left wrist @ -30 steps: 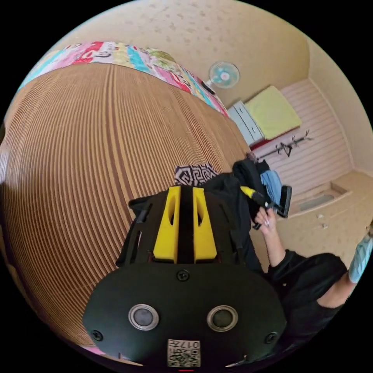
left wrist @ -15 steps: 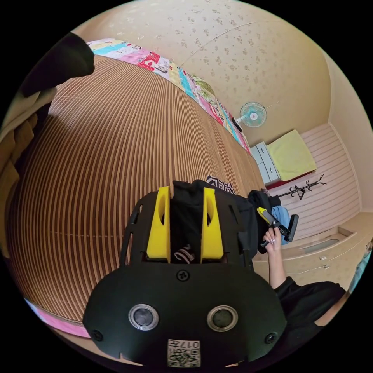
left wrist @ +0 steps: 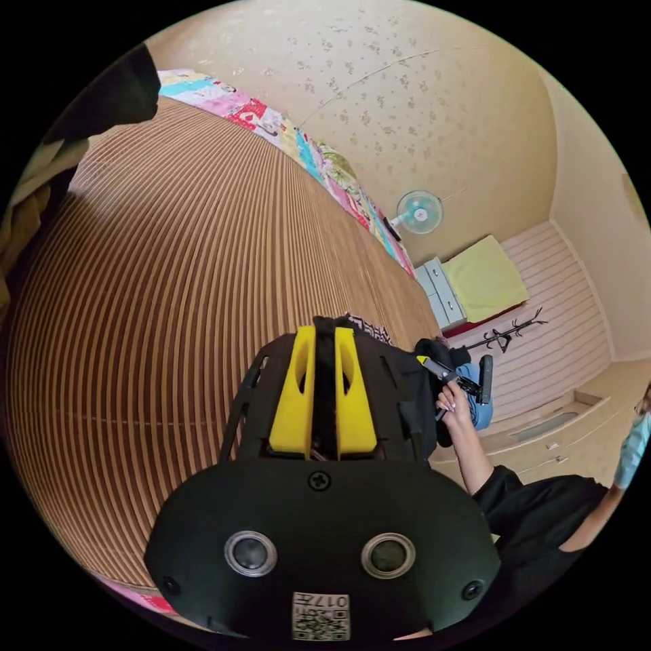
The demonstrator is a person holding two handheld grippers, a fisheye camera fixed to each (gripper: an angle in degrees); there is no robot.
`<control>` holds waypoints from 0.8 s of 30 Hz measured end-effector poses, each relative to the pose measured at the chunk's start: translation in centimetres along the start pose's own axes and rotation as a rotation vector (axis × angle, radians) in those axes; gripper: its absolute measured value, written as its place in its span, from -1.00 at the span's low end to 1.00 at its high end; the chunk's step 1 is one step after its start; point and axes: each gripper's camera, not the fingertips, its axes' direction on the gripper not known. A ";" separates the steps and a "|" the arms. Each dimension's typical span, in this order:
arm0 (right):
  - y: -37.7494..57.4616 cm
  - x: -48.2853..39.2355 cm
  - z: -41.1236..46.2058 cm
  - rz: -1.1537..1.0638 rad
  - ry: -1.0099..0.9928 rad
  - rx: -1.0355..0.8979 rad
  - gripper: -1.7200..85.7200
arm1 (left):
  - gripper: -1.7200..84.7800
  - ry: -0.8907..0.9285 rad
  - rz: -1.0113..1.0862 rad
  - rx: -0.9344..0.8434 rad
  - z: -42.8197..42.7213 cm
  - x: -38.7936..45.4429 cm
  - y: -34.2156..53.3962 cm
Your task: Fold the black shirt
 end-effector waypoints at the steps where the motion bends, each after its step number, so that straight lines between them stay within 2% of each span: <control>1: 0.4 -0.2 -1.3 -0.002 -0.009 0.047 -0.89 | -0.86 0.014 0.023 0.045 -1.3 0.7 0.5; 5: 0.7 -1.0 -4.7 -0.018 -0.088 0.175 -0.90 | -0.86 0.054 0.060 0.168 -5.0 2.6 1.7; 7: 0.2 -1.8 -5.5 -0.033 -0.087 0.217 -0.89 | -0.86 -0.005 0.028 0.197 -6.1 2.9 1.4; 10: -1.0 -2.5 -3.6 -0.036 -0.030 0.169 -0.86 | -0.85 -0.121 -0.038 0.165 -5.3 1.3 0.0; 14: -1.8 -2.4 0.3 -0.016 0.056 0.008 -0.77 | -0.78 -0.118 -0.132 0.075 -3.0 -2.6 -1.3; 15: -1.6 -2.0 0.5 0.000 0.044 -0.020 -0.75 | -0.70 -0.120 -0.170 0.054 -2.6 -3.6 -1.2; 19: 0.7 -0.5 -4.4 0.019 -0.041 0.088 -0.74 | -0.63 -0.093 -0.148 0.099 -4.5 -3.6 0.6; 24: 6.0 0.1 -8.7 -0.078 -0.084 0.081 -0.73 | -0.65 -0.003 -0.040 0.069 -6.7 -1.6 5.2</control>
